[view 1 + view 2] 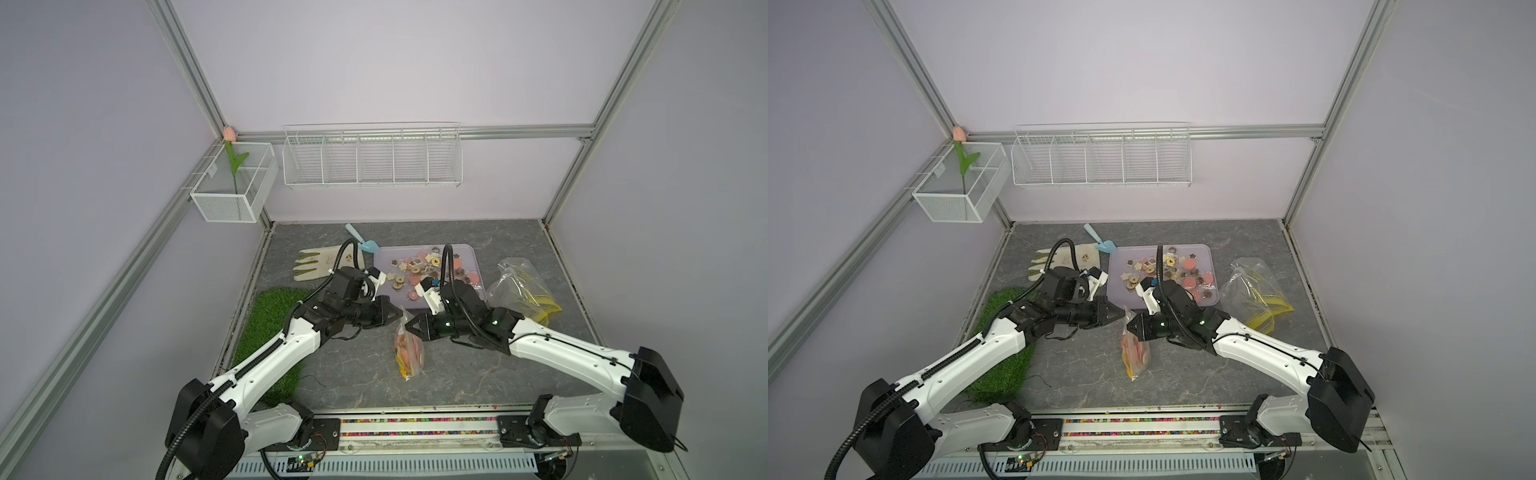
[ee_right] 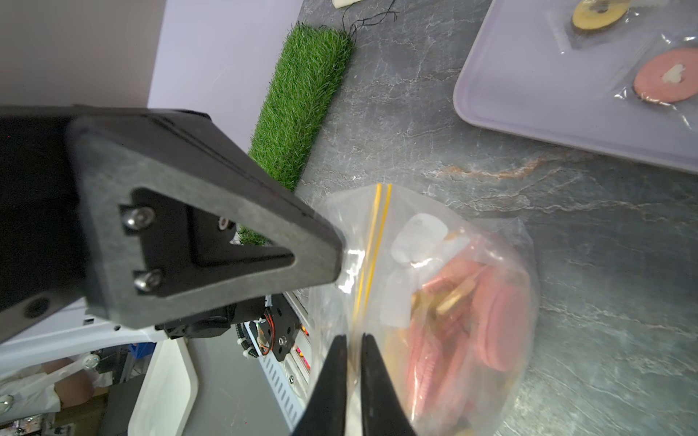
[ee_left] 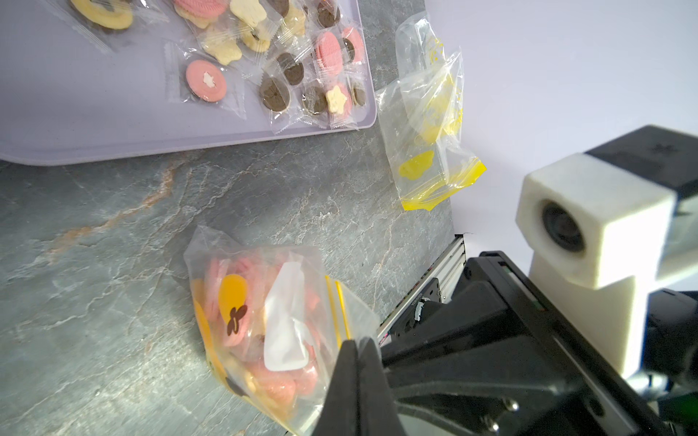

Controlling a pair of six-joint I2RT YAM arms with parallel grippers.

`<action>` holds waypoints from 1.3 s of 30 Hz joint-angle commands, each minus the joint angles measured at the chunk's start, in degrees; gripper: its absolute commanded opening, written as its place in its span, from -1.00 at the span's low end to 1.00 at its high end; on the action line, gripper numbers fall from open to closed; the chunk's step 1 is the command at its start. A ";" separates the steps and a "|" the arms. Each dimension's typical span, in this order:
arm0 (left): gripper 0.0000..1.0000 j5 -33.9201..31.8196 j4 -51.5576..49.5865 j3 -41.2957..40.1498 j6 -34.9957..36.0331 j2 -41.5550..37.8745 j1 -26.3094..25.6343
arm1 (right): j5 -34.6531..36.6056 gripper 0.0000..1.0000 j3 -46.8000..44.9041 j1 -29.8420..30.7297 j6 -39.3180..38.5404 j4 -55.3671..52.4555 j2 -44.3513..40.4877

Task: Pour cookies out of the ziploc bag
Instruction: Open the ziploc bag at the center of the board.

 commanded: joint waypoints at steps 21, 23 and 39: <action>-0.10 0.65 4.63 -7.25 -4.36 -5.12 -6.05 | 1.79 -0.86 3.18 -1.10 7.03 2.35 0.51; -0.12 0.09 5.28 -8.23 -5.00 -6.03 -6.06 | 1.79 -0.87 3.32 -1.21 7.15 2.22 0.57; -0.35 -1.78 6.21 -10.43 -5.53 -7.12 -6.06 | 2.36 -0.86 2.12 -1.41 8.10 2.61 -0.07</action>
